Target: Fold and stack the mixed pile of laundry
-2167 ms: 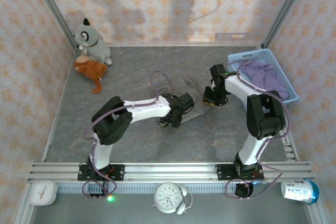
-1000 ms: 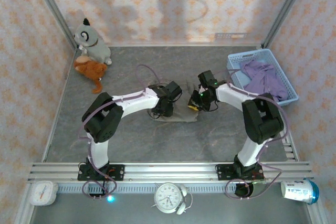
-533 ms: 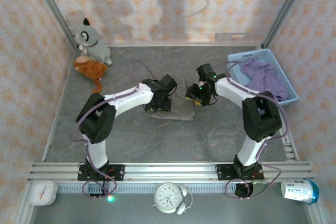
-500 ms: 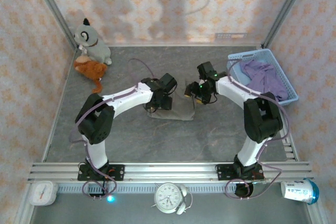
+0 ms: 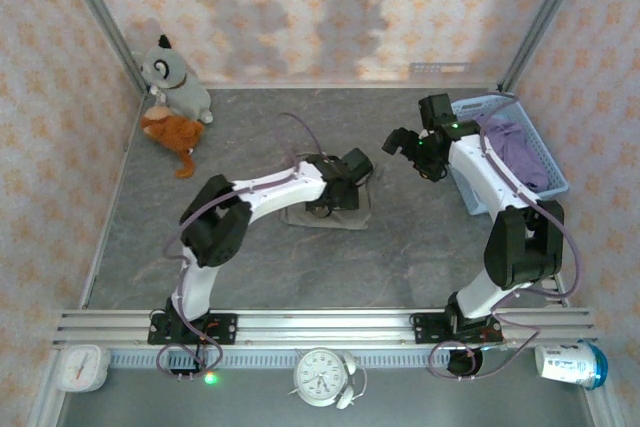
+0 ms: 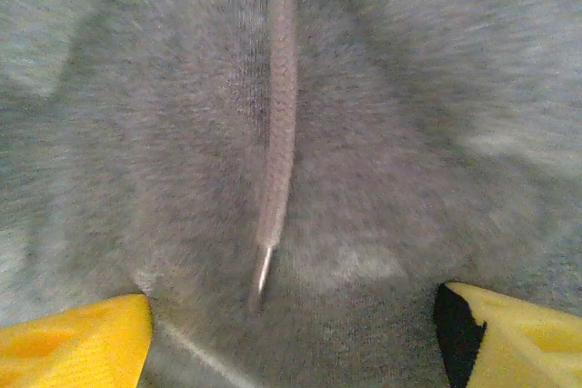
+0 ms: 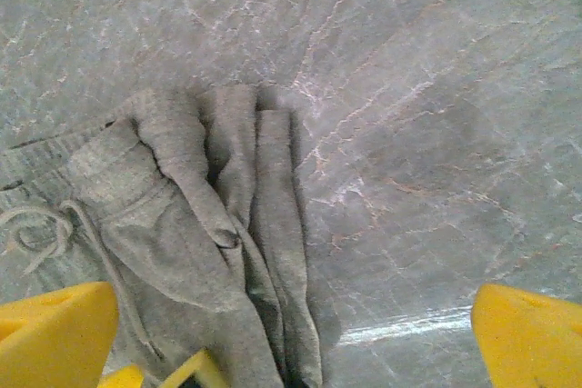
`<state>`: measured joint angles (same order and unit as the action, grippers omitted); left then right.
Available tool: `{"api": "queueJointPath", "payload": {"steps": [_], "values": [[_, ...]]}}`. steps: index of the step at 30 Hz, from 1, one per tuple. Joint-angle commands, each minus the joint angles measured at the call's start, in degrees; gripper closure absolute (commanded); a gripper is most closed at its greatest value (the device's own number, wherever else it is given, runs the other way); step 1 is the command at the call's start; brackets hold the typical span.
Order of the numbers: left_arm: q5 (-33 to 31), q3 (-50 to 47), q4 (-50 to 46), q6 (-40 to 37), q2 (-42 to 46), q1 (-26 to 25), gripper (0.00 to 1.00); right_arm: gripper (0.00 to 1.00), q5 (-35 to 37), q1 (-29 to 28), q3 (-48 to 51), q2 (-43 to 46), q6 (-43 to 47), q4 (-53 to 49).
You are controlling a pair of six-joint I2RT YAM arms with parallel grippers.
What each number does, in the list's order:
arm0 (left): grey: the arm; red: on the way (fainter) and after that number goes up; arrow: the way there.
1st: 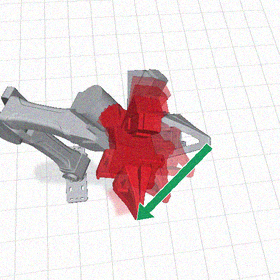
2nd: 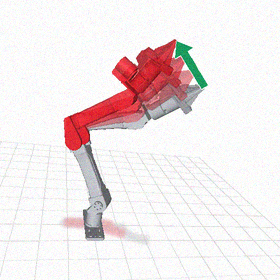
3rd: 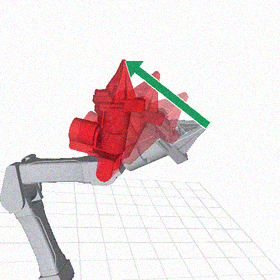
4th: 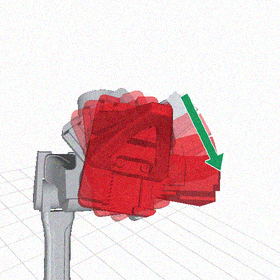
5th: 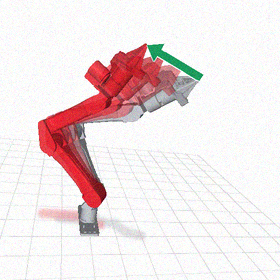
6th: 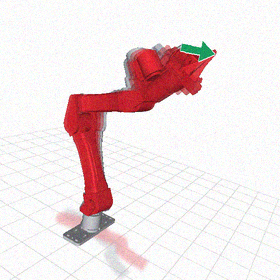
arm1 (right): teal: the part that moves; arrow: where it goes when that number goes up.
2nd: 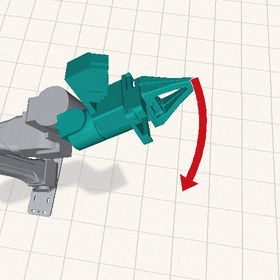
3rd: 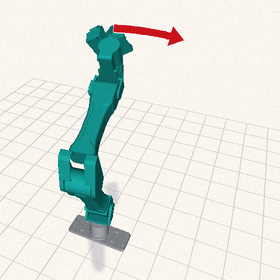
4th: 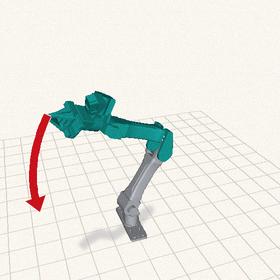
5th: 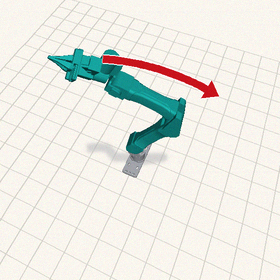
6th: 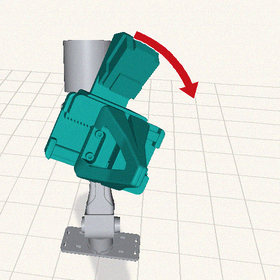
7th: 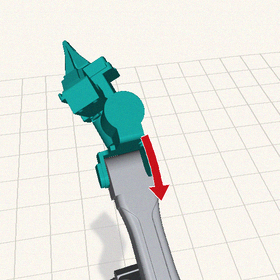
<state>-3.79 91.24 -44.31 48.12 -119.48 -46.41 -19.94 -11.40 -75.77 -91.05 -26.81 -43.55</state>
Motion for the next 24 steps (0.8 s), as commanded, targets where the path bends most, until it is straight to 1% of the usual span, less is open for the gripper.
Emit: {"api": "queueJointPath", "payload": {"steps": [1,3,6,10,12,13,14,18,24], "values": [[-6.12,2.41,-5.4,1.92,-3.73,1.53,0.18,0.01,2.87,0.26,-0.18,1.69,1.81,-3.49],[-5.96,3.3,-6.7,0.35,-5.66,3.03,0.18,0.01,3.45,0.49,0.2,1.77,1.92,-3.77],[-6.72,3.13,-6.91,-3.81,-6.09,6.23,0.18,0.01,4.71,1.23,0.66,1.74,2.06,-4.03],[-6.06,4.36,-7.94,-11.96,-6.35,13.01,0.18,0.01,5.48,2.59,0.24,0.75,2.14,-4.44],[-4.68,5.92,-8.66,-16.22,-7.18,16.68,0.18,0.01,6.08,2.98,-0.24,-0.04,2.13,-4.46],[-4.68,7.3,-9.62,-17.16,-8.03,18.47,0.18,0.01,6.43,3.09,-0.5,-0.57,2.11,-4.51],[-4.58,8.86,-10.53,-19.78,-9.0,20.31,0.18,0.01,6.78,3.13,-0.9,-1.15,2.03,-4.57],[-2.31,15.77,-13.15,-23.39,-13.13,26.52,0.19,0.01,8.44,3.36,-3.17,-4.17,1.64,-5.23],[-0.3,32.76,-19.49,-27.62,-21.97,33.67,0.2,0.01,12.17,4.34,-7.0,-7.82,0.38,-6.71]]}}
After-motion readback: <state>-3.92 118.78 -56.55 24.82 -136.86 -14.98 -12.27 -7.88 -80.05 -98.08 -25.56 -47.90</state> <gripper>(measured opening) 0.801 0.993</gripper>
